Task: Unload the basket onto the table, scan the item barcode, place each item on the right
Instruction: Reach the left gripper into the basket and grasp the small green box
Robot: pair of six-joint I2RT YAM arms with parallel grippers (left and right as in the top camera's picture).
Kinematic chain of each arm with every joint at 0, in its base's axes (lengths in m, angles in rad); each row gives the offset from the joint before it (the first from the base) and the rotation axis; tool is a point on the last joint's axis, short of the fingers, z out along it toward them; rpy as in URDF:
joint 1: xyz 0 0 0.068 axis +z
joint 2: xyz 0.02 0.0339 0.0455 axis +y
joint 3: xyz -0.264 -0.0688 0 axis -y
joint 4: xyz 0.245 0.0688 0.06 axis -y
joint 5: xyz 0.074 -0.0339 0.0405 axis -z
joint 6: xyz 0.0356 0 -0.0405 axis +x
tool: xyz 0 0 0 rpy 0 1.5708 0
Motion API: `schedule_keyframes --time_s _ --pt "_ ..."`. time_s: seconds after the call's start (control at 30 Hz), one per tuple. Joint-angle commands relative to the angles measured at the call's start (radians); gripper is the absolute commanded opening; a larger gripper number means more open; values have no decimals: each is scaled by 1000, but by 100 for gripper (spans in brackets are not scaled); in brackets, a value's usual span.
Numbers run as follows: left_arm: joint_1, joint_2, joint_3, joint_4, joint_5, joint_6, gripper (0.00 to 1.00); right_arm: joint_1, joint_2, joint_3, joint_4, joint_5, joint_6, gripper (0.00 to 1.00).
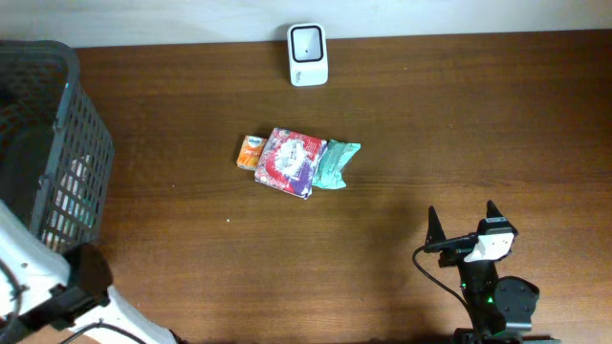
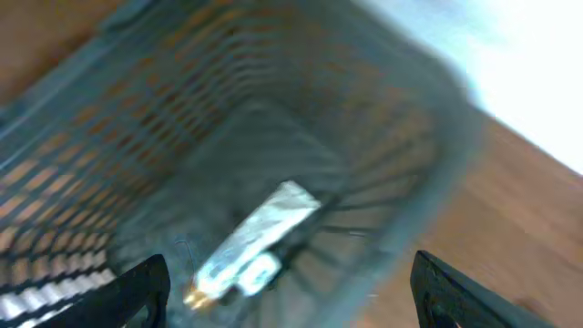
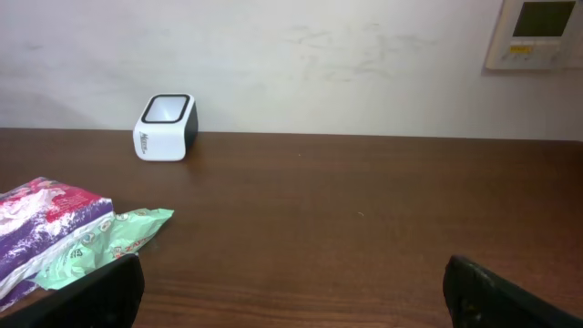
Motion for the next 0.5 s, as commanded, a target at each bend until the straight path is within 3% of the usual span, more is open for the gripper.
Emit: schedule_keyframes --time_s 0.0,0.03,0.17,0.2,0.37,0.47 --pt "159 -2 -163 46 35 12 82 9 -6 -9 -1 8 5 99" --pt "202 -2 -228 76 91 13 82 9 -6 -9 -1 8 5 99" --pt "317 0 -529 225 386 207 82 9 -6 -9 -1 8 5 99" --pt "335 0 -616 269 407 211 88 9 -6 -9 -1 8 5 99" --pt "336 0 -900 380 405 253 88 9 -6 -9 -1 8 5 99" --pt "336 3 -1024 441 406 256 78 9 -6 -9 -1 8 5 99"
